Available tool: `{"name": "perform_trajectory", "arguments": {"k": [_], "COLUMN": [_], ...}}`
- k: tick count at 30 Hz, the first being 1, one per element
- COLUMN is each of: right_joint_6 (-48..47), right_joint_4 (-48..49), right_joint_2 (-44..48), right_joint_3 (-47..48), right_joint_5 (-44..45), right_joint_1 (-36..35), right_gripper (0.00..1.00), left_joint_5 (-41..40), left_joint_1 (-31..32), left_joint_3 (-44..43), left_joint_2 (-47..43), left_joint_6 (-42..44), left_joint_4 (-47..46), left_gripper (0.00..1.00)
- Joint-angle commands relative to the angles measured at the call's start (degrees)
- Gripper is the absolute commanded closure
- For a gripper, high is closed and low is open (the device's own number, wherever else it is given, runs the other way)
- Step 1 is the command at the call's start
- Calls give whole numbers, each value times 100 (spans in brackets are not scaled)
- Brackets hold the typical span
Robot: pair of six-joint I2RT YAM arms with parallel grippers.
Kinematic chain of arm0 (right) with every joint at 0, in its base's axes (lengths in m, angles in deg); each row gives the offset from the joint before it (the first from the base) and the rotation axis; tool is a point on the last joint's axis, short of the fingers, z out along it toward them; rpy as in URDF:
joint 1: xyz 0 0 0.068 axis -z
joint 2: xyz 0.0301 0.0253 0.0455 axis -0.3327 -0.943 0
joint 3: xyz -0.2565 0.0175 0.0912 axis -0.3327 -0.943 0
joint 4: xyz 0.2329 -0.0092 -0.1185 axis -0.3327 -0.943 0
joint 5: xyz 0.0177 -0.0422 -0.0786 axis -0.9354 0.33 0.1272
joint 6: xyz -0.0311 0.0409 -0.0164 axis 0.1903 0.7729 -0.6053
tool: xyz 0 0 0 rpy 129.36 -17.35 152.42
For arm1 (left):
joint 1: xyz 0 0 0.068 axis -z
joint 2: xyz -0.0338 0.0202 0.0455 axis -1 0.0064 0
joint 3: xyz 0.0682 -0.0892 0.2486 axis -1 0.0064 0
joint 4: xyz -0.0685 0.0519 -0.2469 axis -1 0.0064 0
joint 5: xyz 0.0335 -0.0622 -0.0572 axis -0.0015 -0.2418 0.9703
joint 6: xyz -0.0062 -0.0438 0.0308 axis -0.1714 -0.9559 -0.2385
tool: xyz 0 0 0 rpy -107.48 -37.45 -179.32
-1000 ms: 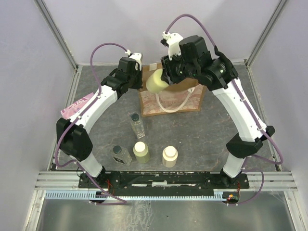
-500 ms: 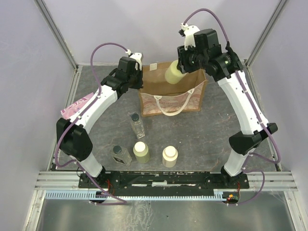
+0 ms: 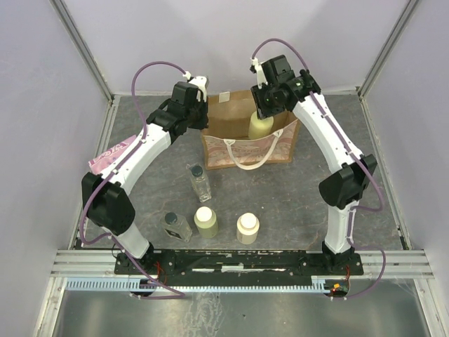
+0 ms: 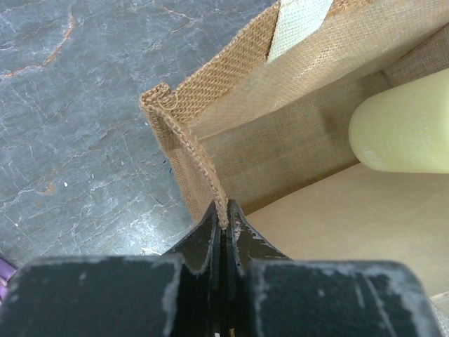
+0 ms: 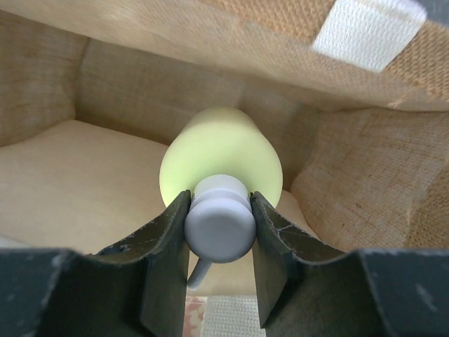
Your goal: Place the personal care products into the canvas bag
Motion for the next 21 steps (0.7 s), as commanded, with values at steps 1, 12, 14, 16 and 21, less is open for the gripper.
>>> {"name": "perform_trajectory", "arguments": {"k": [1, 12, 14, 16, 21], "right_joint_6": [1, 257, 228, 230, 330], "right_joint_4": [263, 648, 717, 840, 1278], "right_joint_2": [58, -236, -224, -157, 79], "right_joint_3": [127, -775, -926, -1127, -1723], "right_joint_5": [611, 681, 685, 679, 559], "right_joint_1": [-11, 354, 417, 483, 672], "right_gripper": [100, 100, 100, 100, 100], "left_joint_5": [-3, -148, -173, -189, -165], "left_joint_1": [14, 12, 15, 4, -7], "left_joint_3": [-256, -169, -146, -133, -110], "left_joint_2": [-333, -287, -260, -239, -183], "left_joint_6": [261, 451, 472, 483, 490], "left_joint_4": [-94, -54, -37, -18, -10], "left_gripper": [97, 97, 97, 97, 97]}}
